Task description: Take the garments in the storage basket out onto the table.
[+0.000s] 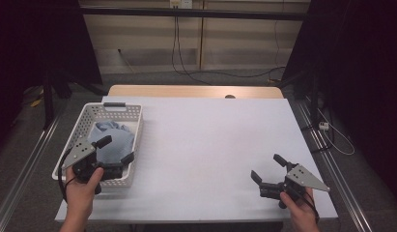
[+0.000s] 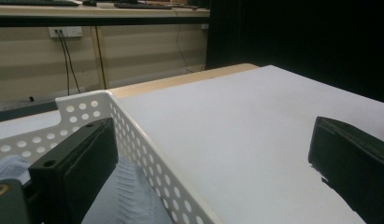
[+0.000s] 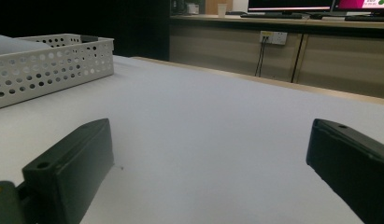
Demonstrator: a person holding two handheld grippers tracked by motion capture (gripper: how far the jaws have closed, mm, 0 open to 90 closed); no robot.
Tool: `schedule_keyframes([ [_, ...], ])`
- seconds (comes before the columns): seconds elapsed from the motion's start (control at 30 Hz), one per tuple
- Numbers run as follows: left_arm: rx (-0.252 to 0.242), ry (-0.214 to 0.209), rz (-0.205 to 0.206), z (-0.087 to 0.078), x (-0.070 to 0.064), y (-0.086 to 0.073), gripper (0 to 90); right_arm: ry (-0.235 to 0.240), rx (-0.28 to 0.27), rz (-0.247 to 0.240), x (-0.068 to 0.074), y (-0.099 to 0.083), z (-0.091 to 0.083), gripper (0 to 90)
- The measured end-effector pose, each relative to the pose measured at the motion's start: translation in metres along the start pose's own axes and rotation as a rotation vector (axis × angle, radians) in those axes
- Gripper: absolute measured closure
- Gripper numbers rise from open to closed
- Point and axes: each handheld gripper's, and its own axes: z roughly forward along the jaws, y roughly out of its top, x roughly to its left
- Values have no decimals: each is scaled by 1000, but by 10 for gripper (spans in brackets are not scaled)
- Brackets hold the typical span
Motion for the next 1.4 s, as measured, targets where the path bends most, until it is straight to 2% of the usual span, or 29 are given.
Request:
schedule_keyframes([
  [0.3,32,4,-3,3,20,16,17,-6,6,1,0,-1,0,1],
  [0.47,50,20,5,6,31,22,17,-7,7,-4,0,-1,1,1],
  [0.73,76,19,-11,14,43,24,17,-10,8,-2,-1,-1,0,1],
  [1.0,118,26,10,19,50,27,17,-8,10,-5,-1,-1,1,1],
  [1.4,183,29,8,29,66,25,22,-4,14,-10,0,-1,0,1],
])
